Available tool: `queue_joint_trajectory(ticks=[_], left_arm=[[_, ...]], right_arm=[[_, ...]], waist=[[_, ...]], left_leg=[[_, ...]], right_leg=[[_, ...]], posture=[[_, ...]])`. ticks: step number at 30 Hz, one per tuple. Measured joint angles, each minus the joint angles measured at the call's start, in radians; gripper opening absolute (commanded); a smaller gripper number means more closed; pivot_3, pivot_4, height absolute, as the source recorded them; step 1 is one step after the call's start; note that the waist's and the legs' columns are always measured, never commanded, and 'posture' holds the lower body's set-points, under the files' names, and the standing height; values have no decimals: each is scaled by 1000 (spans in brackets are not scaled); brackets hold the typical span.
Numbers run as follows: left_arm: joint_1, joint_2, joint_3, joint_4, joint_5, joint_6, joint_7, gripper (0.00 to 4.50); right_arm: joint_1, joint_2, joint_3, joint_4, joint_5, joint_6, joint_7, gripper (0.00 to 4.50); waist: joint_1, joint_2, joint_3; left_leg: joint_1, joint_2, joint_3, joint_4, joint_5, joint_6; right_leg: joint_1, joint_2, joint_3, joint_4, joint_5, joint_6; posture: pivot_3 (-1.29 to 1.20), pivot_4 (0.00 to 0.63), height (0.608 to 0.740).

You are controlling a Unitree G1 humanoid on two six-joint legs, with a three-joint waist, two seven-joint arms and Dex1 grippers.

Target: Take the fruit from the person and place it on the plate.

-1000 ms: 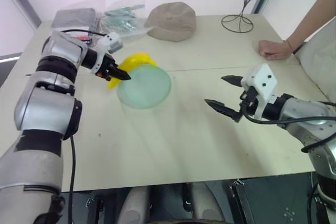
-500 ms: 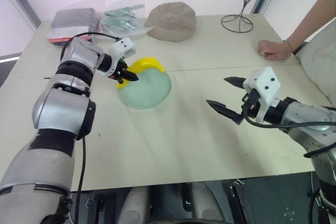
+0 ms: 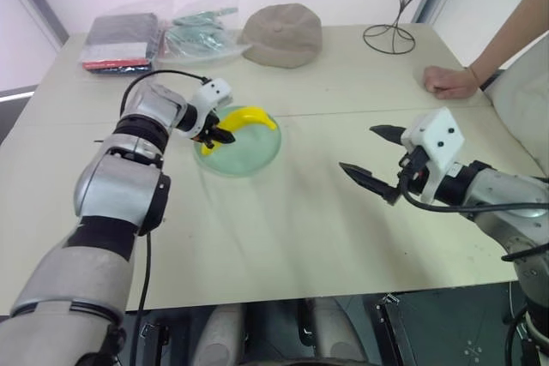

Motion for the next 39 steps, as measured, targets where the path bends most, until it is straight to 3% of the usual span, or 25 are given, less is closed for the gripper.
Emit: queue_joint_trajectory(ticks=[3,4,17,24,30,39], left_arm=[[11,-2,7,0,1,0,0,4332],[13,-3,11,0,1,0,0,4474],[-68,8,152,-16,-83,72,-79,4474],[-83,94,206,-119,-145,117,-185,4474],[130,240,229,-557,-213,176,-237,4474],[533,367,362,-1155,-336,397,-59,4474]], right_arm=[[1,0,-3,-1,1,12,-3,4500],[1,0,-4,-1,1,15,-4,4500],[-1,-1,-4,-1,0,15,3,4500],[-24,-2,-2,13,0,12,33,4500],[-56,-5,24,49,-1,-6,72,4500],[-123,-17,75,130,-6,-35,140,4500]], waist=[[-1,0,0],[-1,0,0],[0,0,0],[-6,0,0],[-7,1,0],[-3,0,0]], left_leg=[[0,0,0,0,0,0],[0,0,0,0,0,0],[0,0,0,0,0,0],[0,1,0,0,0,0],[1,1,0,0,0,0],[0,1,0,3,0,0]], right_leg=[[0,0,0,0,0,0],[0,0,0,0,0,0],[0,0,0,0,0,0],[-1,1,0,1,0,0],[-1,0,2,2,0,0],[0,-3,1,2,0,0]], posture=[[0,150,740],[0,150,740],[0,150,740],[0,150,740],[0,150,740],[0,150,740]])
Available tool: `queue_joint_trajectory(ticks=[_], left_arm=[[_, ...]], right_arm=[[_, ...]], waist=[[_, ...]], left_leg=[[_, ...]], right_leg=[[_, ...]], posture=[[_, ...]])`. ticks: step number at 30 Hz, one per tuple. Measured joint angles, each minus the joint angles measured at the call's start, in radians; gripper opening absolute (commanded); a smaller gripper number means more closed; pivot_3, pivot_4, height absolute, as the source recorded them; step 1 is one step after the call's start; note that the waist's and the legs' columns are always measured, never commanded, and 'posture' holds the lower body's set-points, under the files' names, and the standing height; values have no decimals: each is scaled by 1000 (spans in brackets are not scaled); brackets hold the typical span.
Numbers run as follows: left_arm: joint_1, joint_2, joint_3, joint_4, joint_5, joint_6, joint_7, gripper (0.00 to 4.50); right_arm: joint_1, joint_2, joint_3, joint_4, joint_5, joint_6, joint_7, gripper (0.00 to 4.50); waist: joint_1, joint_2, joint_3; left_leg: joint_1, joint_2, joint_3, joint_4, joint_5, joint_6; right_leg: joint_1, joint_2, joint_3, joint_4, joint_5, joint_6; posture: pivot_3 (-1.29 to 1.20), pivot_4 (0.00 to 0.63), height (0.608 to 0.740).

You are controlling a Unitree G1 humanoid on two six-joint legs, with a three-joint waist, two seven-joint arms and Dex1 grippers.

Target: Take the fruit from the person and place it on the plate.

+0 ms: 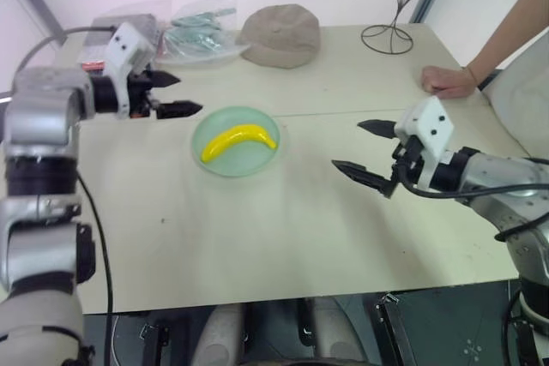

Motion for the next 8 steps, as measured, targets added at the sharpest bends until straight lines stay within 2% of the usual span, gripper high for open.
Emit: queue_joint_trajectory(ticks=[8], left_arm=[[238,23,115,-357,-143,162,137,4474]], right_arm=[[-49,-23,19,56,-18,-29,57,4500]], waist=[[3,0,0]], left_leg=[[0,0,-1,4,0,1]], right_leg=[[3,-1,-1,0,0,0]], posture=[[0,150,740]])
